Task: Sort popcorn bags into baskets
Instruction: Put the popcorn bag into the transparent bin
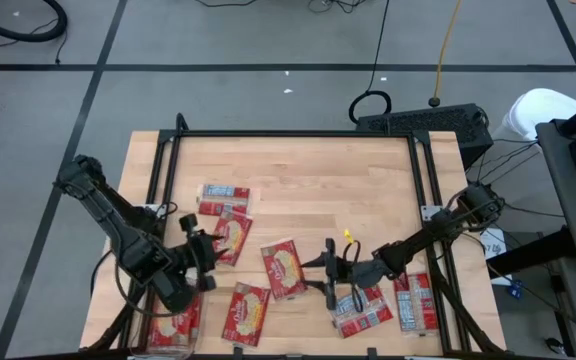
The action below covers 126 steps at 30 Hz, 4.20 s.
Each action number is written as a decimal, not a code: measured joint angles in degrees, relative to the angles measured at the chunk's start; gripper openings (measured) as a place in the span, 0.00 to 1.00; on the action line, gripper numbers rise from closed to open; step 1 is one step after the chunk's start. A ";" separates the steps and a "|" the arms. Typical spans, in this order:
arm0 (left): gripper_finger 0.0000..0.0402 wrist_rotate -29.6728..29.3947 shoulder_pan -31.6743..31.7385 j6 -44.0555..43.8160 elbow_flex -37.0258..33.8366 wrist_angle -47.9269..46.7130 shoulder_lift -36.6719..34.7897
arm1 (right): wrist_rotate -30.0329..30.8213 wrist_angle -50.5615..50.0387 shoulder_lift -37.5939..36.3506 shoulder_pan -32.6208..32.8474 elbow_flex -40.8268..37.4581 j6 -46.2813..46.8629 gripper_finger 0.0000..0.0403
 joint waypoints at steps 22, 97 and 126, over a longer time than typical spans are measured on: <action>0.36 1.94 8.78 23.36 -25.49 61.18 0.04 | 4.83 -46.42 13.98 4.16 28.24 5.46 0.46; 0.36 4.52 10.99 14.07 -25.51 57.88 10.26 | 5.44 -39.15 8.92 -0.76 8.68 8.34 0.29; 0.71 6.76 9.25 51.32 -22.06 90.41 28.43 | 10.17 -26.41 5.03 -3.29 7.94 6.38 0.00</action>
